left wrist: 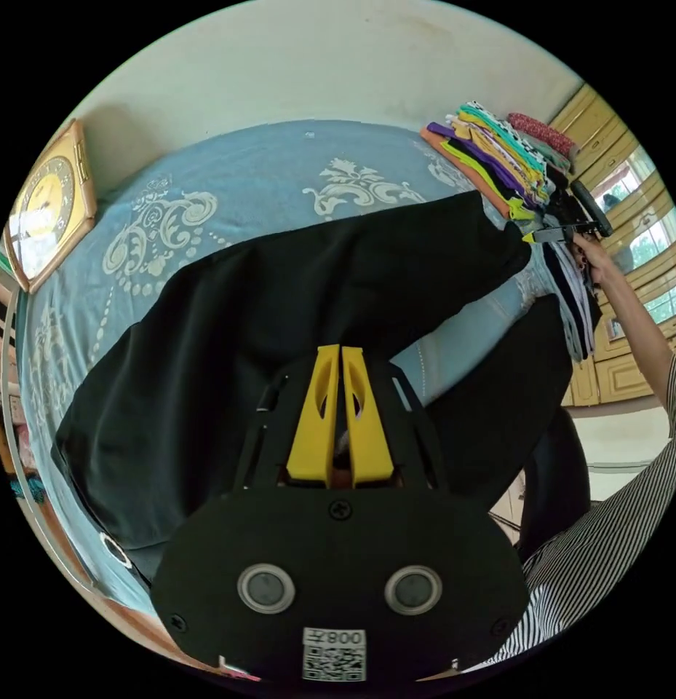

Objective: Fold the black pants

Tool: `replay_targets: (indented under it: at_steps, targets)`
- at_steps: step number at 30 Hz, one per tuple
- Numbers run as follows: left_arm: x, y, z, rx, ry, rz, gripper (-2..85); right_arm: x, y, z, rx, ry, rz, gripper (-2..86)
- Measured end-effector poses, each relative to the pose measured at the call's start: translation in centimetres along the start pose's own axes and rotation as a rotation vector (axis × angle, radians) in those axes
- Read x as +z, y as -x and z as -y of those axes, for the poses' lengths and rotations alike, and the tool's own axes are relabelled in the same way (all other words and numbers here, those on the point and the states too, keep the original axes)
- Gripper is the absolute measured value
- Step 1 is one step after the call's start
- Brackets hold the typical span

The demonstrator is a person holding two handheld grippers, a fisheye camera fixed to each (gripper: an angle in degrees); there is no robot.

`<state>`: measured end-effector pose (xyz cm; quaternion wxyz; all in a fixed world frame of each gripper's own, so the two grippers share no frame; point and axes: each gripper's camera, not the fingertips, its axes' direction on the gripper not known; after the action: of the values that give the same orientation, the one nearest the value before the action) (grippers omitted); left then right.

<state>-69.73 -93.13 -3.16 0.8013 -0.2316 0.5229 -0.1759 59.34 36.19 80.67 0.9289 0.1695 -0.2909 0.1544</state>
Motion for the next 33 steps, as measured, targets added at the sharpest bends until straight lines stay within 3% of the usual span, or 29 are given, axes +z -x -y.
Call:
replay_targets:
  at_steps: [3, 8, 11, 16, 18, 25, 33]
  targets:
    - [-2.6, 1.0, 0.3, -0.052, -0.098, -0.074, 0.5, -5.8, 1.5, 1.9, -0.074, -0.132, 0.058, 0.3]
    - [-5.1, 0.7, -0.3, -0.034, -0.179, -0.136, 0.5, -11.5, 3.6, 0.5, -0.177, -0.241, -0.026, 0.1]
    - [-3.1, 0.1, -0.9, -0.009, -0.13, -0.16, 0.6, -9.4, 1.8, -1.7, -0.129, -0.201, -0.015, 0.1]
    - [3.3, -1.0, -0.8, 0.019, 0.097, -0.132, 1.2, 1.6, -2.5, -4.0, 0.067, 0.136, -0.023, 0.0]
    - [3.1, -0.7, -0.8, 0.001, 0.062, -0.162, 1.9, 2.3, -2.0, -4.5, 0.071, 0.155, -0.11, 0.0]
    - [0.1, 1.5, -0.6, -0.007, -0.079, -0.212, 7.0, -0.8, 2.1, -2.1, 0.002, -0.063, -0.181, 5.5]
    - [2.1, 7.3, 4.1, -0.151, -0.107, -0.099, 7.7, 4.2, 4.9, 6.2, 0.019, -0.064, -0.133, 7.8]
